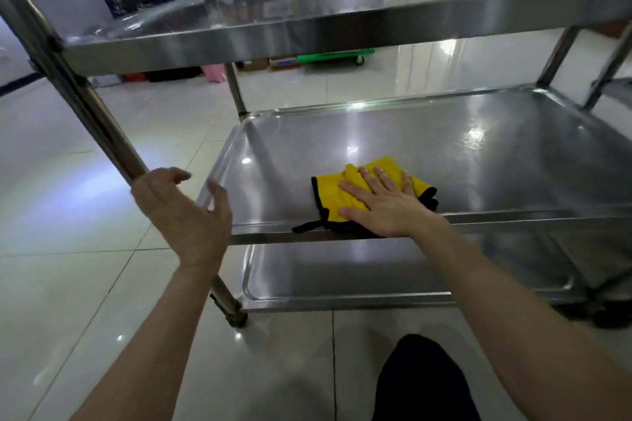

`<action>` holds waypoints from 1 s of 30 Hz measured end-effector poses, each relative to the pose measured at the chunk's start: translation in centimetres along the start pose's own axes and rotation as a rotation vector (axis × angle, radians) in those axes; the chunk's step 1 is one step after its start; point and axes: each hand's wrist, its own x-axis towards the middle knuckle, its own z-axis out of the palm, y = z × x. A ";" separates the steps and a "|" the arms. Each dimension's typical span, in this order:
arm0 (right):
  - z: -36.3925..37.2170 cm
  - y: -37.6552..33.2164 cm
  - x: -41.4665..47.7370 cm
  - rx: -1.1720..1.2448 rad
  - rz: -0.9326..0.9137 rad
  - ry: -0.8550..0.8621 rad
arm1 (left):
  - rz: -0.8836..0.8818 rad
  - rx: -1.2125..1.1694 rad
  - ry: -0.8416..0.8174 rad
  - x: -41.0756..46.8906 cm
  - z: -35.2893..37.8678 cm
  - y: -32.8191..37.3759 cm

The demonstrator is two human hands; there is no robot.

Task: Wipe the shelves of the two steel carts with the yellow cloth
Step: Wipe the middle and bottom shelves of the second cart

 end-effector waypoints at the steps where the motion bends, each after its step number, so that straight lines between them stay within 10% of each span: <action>1: 0.0 -0.1 0.0 0.003 0.004 0.000 | 0.102 -0.054 -0.149 -0.8 1.0 2.1; 9: -0.1 0.2 -0.3 0.027 -0.026 0.080 | 0.169 0.112 -1.048 -3.2 9.4 8.7; 20: -4.4 14.4 3.3 0.045 0.402 0.079 | 0.101 0.159 -1.009 -5.1 9.5 7.7; 30: -4.5 2.2 15.6 -0.011 0.278 0.022 | 0.084 0.152 -0.914 -5.3 9.9 7.5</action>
